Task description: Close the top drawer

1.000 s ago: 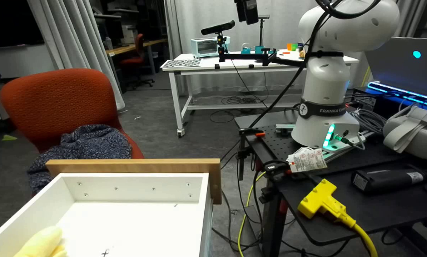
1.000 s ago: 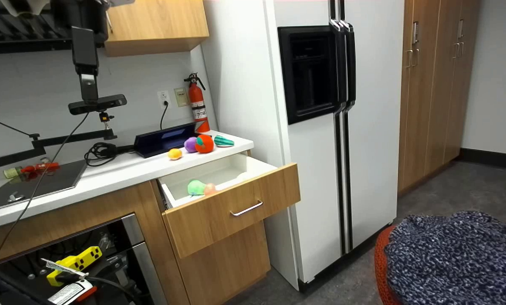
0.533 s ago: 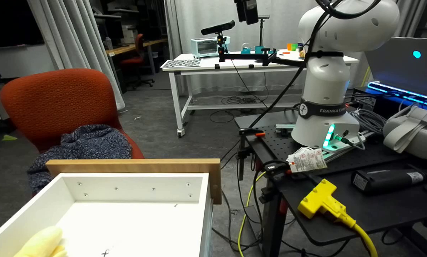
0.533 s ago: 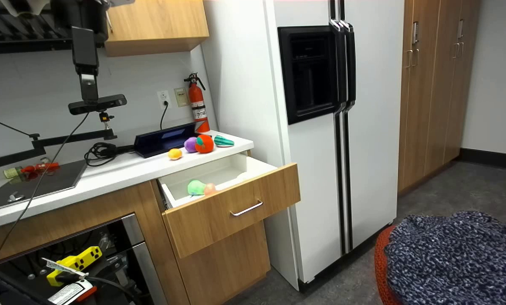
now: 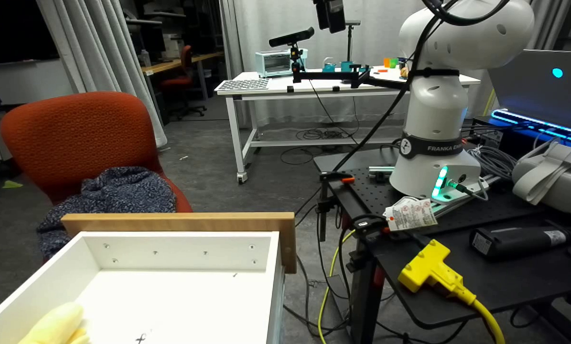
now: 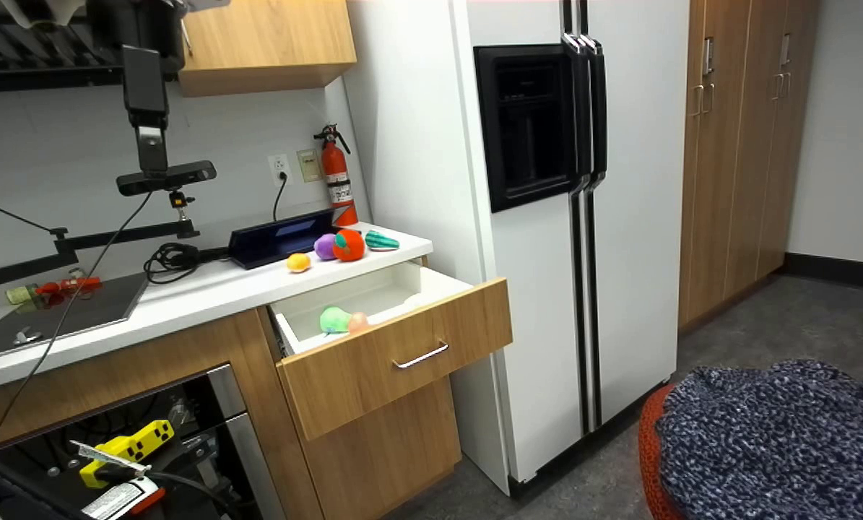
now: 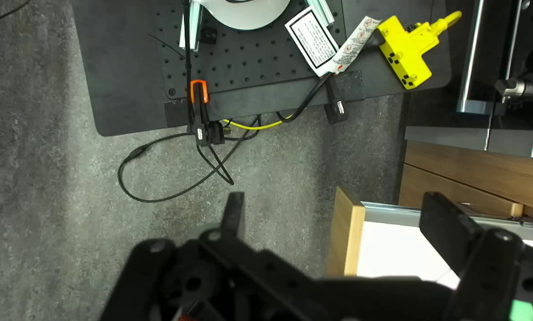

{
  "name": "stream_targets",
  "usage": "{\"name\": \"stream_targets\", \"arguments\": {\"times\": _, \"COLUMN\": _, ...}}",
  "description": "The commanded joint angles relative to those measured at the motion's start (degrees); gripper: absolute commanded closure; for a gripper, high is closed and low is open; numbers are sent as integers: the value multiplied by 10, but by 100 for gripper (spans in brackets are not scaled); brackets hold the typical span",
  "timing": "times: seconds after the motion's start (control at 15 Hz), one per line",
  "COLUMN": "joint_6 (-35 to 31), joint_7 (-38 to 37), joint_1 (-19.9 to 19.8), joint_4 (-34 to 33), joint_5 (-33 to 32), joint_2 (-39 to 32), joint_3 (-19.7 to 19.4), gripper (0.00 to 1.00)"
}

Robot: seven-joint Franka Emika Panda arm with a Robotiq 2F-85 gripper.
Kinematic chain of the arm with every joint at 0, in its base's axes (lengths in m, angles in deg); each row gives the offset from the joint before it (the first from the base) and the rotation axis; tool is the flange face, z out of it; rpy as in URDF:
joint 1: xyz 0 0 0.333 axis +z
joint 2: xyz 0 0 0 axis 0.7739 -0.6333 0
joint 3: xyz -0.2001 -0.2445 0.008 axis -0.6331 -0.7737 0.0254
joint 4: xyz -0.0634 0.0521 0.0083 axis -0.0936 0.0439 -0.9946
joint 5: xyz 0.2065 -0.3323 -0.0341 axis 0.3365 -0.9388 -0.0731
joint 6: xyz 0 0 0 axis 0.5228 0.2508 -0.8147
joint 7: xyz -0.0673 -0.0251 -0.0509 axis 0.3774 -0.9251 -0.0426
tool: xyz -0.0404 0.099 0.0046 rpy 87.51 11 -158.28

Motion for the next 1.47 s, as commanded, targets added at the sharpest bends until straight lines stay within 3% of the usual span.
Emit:
{"name": "stream_targets", "arguments": {"times": 0.0, "joint_6": 1, "joint_7": 1, "joint_1": -1, "joint_4": -1, "joint_5": 0, "joint_2": 0, "joint_3": 1, "gripper": 0}}
{"name": "stream_targets", "arguments": {"times": 0.8, "joint_6": -19, "joint_7": 7, "joint_1": -2, "joint_4": 0, "joint_5": -1, "joint_2": -18, "joint_3": -2, "gripper": 0}}
{"name": "stream_targets", "arguments": {"times": 1.4, "joint_6": -203, "joint_7": -11, "joint_1": -7, "joint_4": -37, "joint_5": -57, "joint_2": -154, "joint_3": 15, "gripper": 0}}
